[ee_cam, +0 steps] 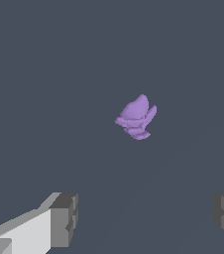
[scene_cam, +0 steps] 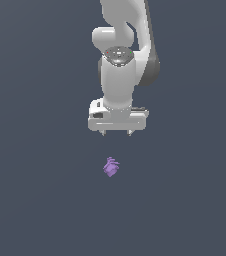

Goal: Pick up the object and move it to a goal position.

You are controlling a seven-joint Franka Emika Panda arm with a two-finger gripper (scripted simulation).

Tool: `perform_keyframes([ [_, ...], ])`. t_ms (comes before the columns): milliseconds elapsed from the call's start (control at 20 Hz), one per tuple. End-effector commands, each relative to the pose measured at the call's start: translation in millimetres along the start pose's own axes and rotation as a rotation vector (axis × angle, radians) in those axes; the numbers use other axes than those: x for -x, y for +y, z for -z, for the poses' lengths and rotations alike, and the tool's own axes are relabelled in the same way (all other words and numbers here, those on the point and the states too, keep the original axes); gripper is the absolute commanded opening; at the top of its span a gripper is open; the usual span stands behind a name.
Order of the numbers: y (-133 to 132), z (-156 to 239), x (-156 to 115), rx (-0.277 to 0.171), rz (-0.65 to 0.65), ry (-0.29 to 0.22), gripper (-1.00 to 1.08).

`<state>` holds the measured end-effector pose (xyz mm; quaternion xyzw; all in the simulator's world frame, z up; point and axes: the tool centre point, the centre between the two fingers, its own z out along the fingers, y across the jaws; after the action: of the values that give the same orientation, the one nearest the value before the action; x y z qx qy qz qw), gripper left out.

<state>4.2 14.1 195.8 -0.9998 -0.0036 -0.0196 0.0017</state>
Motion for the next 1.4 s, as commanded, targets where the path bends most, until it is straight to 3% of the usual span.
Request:
perform_keyframes([
  [0, 0, 0, 0, 0.000, 0.000, 0.000, 1.00],
  [500, -32, 12, -5, 0.003, 0.049, 0.020, 1.00],
  [950, -27, 3, -11, -0.001, -0.008, 0.014, 1.00],
  [1350, -15, -21, -26, -0.006, -0.174, -0.001, 1.00],
])
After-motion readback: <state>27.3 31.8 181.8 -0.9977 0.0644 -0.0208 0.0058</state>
